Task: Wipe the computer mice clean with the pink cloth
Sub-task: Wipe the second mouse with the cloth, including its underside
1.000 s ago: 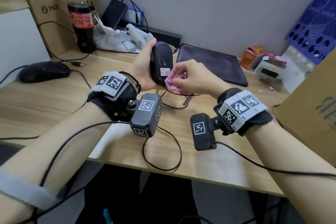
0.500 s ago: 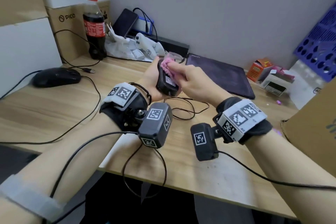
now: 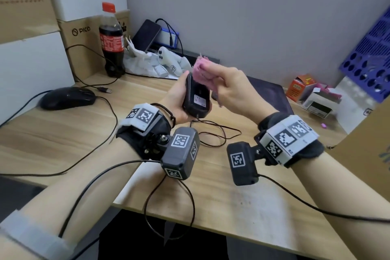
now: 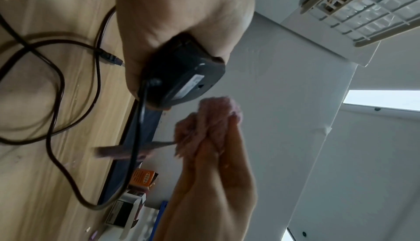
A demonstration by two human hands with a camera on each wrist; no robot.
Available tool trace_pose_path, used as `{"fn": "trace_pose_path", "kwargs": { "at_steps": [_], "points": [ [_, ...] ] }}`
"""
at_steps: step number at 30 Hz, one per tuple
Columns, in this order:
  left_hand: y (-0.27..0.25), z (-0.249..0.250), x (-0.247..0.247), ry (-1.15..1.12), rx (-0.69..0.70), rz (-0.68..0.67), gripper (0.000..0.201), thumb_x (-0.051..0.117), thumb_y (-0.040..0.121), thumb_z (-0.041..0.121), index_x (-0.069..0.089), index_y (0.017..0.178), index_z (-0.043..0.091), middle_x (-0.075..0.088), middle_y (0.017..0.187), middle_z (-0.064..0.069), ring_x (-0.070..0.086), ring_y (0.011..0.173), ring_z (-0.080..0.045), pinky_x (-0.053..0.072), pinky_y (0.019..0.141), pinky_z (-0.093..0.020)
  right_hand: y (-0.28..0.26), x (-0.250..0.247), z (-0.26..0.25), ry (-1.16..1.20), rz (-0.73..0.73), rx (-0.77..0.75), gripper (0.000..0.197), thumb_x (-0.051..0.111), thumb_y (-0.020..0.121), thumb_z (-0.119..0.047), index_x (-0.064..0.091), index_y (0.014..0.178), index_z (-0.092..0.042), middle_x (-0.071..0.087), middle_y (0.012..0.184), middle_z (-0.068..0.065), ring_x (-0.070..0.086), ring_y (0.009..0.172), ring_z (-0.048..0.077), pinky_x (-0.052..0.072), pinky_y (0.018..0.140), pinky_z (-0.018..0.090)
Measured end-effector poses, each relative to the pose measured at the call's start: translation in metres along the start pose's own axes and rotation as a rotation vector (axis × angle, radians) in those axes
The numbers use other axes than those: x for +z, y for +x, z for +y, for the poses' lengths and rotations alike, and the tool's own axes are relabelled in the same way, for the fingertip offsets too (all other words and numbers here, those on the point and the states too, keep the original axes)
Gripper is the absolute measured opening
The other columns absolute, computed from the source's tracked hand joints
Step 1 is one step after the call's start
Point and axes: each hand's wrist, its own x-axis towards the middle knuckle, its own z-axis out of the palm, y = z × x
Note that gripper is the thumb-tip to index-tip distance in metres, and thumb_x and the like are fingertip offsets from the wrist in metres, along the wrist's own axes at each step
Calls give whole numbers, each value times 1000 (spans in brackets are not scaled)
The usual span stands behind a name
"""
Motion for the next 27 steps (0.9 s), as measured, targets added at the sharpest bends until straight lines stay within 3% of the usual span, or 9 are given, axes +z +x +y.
{"fn": "trace_pose_path", "kwargs": {
  "at_steps": [2,4,8,13,17,20,23,25,27],
  "points": [
    [-4,0,5,-26,17,-47,43,56,87,55,66,98,15,68,89,-3,67,74,-18,57,70,-30,9,8,-3,-74,-140,3,48,37,98,7,40,145,-5,40,149,6,34,130,-8,21,94,-8],
    [-4,5,4,-90,19,-35,42,51,92,51,66,94,11,71,86,-6,70,69,-21,59,70,-33,11,16,0,-238,-325,-20,46,38,103,-11,35,149,-14,21,160,0,13,147,6,6,113,7],
    [-4,21,-2,-205,4,18,63,35,100,52,61,77,0,67,61,-10,68,51,-23,58,57,-33,-3,23,10,-109,-305,-104,39,44,102,-12,47,142,-14,35,154,-2,16,147,8,12,121,25],
    [-7,21,4,88,20,30,68,29,98,62,63,95,2,72,77,-15,67,82,-28,54,75,-38,-13,17,22,-132,-168,-230,37,48,98,2,59,131,-11,46,144,-5,28,145,16,23,120,34],
    [-8,22,6,80,-20,13,72,32,98,61,64,98,-3,72,82,-18,72,70,-27,61,63,-36,-21,11,30,-231,-129,-349,42,50,92,11,63,126,-9,43,137,-12,33,141,19,28,118,40],
    [-6,28,-1,88,-42,73,69,35,96,61,63,101,-2,67,93,-20,69,74,-31,60,64,-41,-28,1,39,-298,-180,-328,44,53,89,14,65,123,-11,43,134,-15,32,138,15,27,118,41],
    [-5,33,-6,-11,34,210,50,44,97,53,56,83,5,57,72,-10,52,66,-24,51,68,-36,-33,-7,49,-358,-216,-244,43,54,90,13,70,118,-15,46,134,-14,35,138,18,30,116,49],
    [-4,36,-8,-23,66,218,48,46,97,50,56,82,6,56,70,-9,51,66,-23,51,66,-35,-31,-7,48,-305,-118,-183,43,53,92,11,69,119,-18,49,139,-9,36,140,17,28,118,47],
    [-1,35,-10,21,64,234,50,46,96,52,61,99,5,61,85,-9,56,76,-22,54,66,-34,-23,-3,41,-204,24,-161,41,54,92,9,68,120,-17,52,139,-3,40,138,16,29,117,47]
  ]
}}
